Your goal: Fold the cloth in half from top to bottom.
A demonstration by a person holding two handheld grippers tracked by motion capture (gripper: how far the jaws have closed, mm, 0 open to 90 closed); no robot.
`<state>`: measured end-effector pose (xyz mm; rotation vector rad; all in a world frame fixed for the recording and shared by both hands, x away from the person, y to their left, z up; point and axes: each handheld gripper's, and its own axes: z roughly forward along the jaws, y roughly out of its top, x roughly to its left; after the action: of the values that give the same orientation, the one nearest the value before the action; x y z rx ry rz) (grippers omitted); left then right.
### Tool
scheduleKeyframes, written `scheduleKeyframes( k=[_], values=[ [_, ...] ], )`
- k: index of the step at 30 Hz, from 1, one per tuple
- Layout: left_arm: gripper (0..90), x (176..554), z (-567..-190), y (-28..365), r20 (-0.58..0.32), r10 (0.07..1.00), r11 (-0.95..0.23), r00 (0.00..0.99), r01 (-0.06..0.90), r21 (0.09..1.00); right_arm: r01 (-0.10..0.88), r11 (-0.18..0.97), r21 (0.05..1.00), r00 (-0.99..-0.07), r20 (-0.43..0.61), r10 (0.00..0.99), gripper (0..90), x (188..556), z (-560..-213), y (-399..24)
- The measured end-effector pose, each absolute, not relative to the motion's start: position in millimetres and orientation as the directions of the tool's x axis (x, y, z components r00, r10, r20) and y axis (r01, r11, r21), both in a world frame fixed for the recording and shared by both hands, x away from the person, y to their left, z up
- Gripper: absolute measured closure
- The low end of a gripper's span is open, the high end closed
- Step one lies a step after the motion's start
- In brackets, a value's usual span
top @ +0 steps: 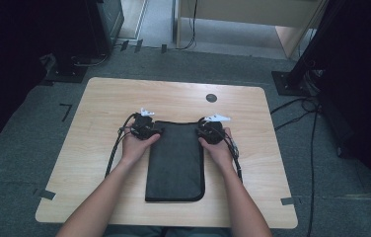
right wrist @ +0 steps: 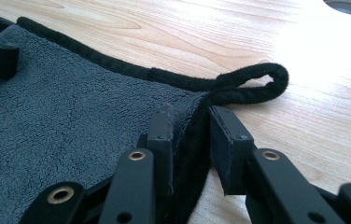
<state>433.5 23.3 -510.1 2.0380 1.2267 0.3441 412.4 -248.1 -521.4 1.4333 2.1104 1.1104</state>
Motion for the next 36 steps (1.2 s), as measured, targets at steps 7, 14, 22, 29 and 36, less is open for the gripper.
scheduleKeyframes(
  k=[7,14,22,29,36],
  values=[
    [61.0,432.2,-510.3,27.1,-0.159,0.855,-0.258,0.494,0.669,0.697,0.626,0.161,0.763,-0.418,0.154,0.895,76.2,413.3,-521.4,-248.5],
    [49.0,438.6,-510.1,37.2,-0.191,0.871,-0.203,0.453,0.686,0.699,0.661,0.058,0.748,-0.368,0.256,0.894,64.3,417.8,-517.6,-255.4],
    [66.1,439.9,-510.0,21.5,-0.081,0.853,-0.320,0.516,0.638,0.700,0.630,0.159,0.761,-0.394,0.136,0.909,67.4,421.0,-520.3,-245.0],
    [85.3,444.4,-505.8,23.8,-0.130,0.842,-0.298,0.524,0.652,0.697,0.636,0.179,0.750,-0.394,0.117,0.911,85.0,420.1,-515.9,-241.0],
    [86.2,457.0,-463.6,21.9,-0.138,0.817,-0.268,0.560,0.581,0.768,0.571,0.152,0.807,-0.357,0.078,0.931,86.5,430.4,-495.0,-243.4]
  ],
)
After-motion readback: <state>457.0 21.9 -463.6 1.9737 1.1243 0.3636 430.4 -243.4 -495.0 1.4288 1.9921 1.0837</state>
